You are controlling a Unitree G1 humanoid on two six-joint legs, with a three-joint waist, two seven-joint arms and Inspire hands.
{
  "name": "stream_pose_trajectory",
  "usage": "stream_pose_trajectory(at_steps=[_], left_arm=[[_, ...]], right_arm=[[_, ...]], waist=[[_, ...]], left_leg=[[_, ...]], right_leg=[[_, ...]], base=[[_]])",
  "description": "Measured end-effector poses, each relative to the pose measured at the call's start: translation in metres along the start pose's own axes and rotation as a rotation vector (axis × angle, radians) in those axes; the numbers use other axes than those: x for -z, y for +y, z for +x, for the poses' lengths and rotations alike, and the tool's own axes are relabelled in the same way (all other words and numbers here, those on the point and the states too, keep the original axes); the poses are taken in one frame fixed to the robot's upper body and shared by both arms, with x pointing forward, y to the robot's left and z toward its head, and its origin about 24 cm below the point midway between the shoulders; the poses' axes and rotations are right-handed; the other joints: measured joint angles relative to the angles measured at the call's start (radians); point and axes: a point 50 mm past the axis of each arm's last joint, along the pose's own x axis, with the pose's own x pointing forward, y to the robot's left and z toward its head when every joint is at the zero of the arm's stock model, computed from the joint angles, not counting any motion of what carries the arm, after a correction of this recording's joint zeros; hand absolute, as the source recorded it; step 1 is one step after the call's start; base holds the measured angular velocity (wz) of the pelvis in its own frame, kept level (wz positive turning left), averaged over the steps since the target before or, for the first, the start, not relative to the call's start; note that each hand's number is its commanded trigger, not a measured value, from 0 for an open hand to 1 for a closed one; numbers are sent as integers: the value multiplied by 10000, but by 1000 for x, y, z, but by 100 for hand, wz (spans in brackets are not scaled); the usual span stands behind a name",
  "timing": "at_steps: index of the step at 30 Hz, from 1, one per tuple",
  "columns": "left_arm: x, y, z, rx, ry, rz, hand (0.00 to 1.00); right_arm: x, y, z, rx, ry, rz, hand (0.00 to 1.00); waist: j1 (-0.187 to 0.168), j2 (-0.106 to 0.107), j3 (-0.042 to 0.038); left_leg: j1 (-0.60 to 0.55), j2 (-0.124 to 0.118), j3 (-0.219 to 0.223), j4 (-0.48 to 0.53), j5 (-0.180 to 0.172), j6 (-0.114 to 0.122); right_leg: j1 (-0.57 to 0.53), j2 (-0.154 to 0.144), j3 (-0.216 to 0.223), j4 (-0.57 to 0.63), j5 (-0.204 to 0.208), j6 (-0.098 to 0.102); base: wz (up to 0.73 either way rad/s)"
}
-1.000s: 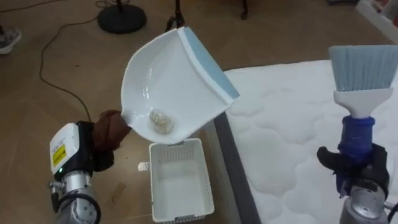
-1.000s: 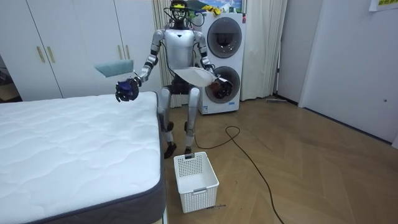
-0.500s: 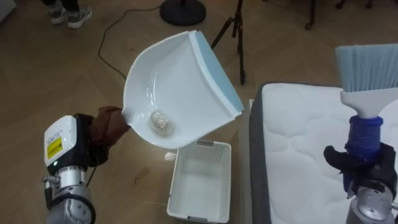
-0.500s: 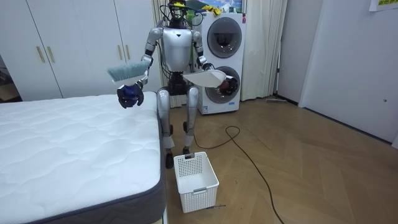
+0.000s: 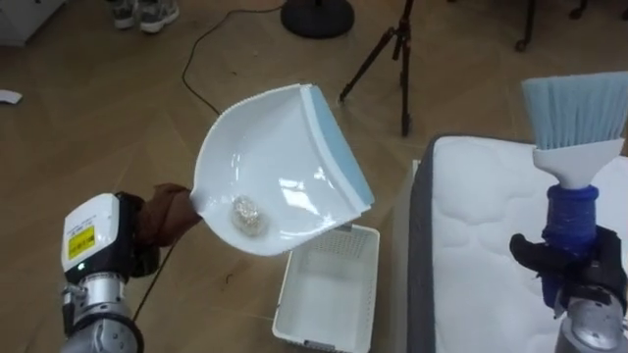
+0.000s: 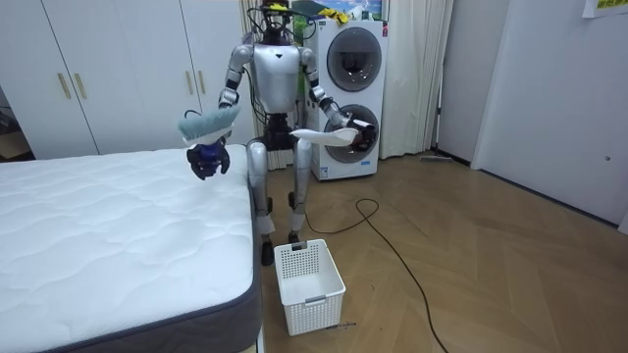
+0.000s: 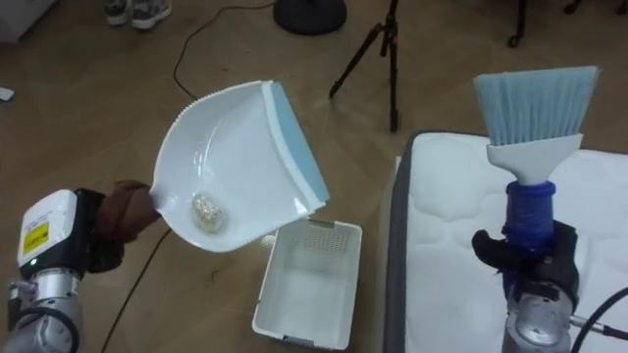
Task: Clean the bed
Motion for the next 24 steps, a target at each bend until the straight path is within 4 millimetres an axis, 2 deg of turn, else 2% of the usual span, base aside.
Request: stream_pose_trajectory(at_steps=[3, 4, 6, 7, 9, 10, 12, 15, 18, 21, 24], left_arm=[[-2, 5, 9, -131, -142, 301, 100], [-4, 9, 15, -225, -316, 533, 100], [-6, 14, 23, -307, -561, 905, 100], [-9, 16, 28, -348, -716, 1037, 100], [-11, 19, 34, -377, -932, 1138, 100], [-14, 21, 37, -405, -1091, 1215, 100], [-19, 25, 43, -426, -1427, 1506, 100], [-21, 35, 52, -540, -1689, 1898, 100], [-16, 42, 58, -608, -1660, 2440, 100], [-14, 48, 62, -800, -1870, 3427, 100], [-10, 46, 61, -616, -2252, 4552, 100]], right_arm=[[-4, 1, 8, 254, 60, -49, 0], [-5, 2, 9, 261, 44, -13, 0], [-9, 3, 10, 328, -50, 50, 0], [-12, 3, 12, 390, -191, 100, 0], [-16, 3, 15, 471, -423, 167, 0], [-18, 1, 16, 534, -502, 134, 0], [-19, 1, 17, 532, -505, 97, 0], [-13, 1, 18, 535, -257, -144, 0], [-15, 4, 23, 653, -93, -210, 0], [-11, 4, 24, 721, 42, -371, 0], [-8, 9, 21, 504, 34, -638, 0]], waist=[[-86, 66, 28], [-174, 64, 45], [-291, 85, 69], [-431, 154, 109], [-468, 244, 169], [-576, 358, 222], [-689, 445, 259], [-729, 498, 254], [-748, 667, 303], [-853, 739, 322], [-1048, 778, 346]], left_leg=[[-493, -30, 205, 270, 2, 6], [-676, -32, 471, 399, -1, 11], [-858, -68, 726, 571, -61, 108], [-993, -103, 768, 722, -116, 174], [-1207, -116, 904, 829, -116, 179], [-1429, -126, 888, 967, -114, 186], [-1810, -144, 896, 1108, -80, 235], [-2405, -145, 1038, 1326, -57, 263], [-2959, -130, 1255, 1471, -45, 289], [-3382, -167, 1342, 1579, -43, 292], [-3517, -197, 1392, 1604, -45, 290]], right_leg=[[-667, -155, 27, 609, -155, -1], [-927, -284, 12, 992, -296, 10], [-1248, -473, -14, 1534, -491, 38], [-1392, -559, -24, 1786, -580, 48], [-1589, -594, 43, 1833, -588, 43], [-1732, -589, 44, 1830, -588, 43], [-2087, -623, 50, 1932, -560, 57], [-2764, -614, 262, 2196, -530, 59], [-3447, -642, 472, 2448, -500, 62], [-4014, -749, 476, 2783, -515, 50], [-4239, -841, 444, 3052, -581, 40]], base=[[2], [18], [16], [12], [-3], [-4], [3], [-13], [-19], [-3], [5]])
